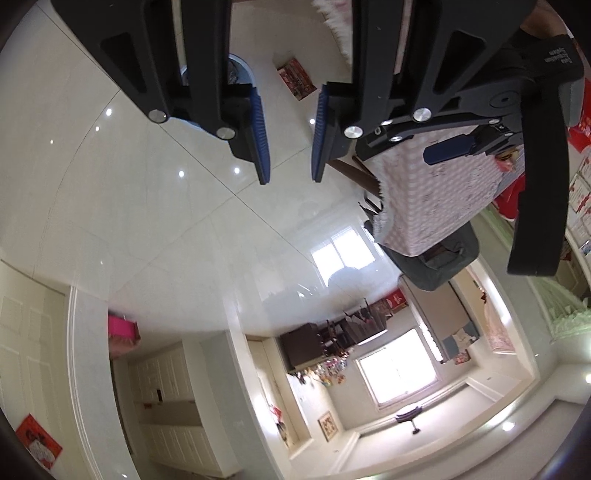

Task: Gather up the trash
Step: 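Move both open grippers back toward the brown-red paper bag on the table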

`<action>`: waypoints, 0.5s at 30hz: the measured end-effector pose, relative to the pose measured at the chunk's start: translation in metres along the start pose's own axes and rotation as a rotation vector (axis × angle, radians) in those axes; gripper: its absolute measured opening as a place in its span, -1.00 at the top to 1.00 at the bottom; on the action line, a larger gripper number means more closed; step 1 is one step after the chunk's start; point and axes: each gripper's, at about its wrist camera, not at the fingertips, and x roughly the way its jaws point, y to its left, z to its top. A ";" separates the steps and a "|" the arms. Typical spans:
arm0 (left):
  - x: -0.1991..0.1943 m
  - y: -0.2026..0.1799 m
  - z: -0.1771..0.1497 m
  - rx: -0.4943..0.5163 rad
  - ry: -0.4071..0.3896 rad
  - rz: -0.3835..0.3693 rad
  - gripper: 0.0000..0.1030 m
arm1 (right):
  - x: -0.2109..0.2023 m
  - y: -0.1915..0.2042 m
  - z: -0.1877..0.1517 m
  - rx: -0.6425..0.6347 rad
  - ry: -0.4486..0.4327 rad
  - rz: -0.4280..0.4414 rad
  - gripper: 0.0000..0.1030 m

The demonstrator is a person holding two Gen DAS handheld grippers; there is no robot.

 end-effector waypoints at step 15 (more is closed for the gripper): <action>-0.098 0.106 -0.063 -0.145 -0.103 0.044 -0.60 | -0.062 0.131 -0.033 -0.157 -0.017 0.091 0.54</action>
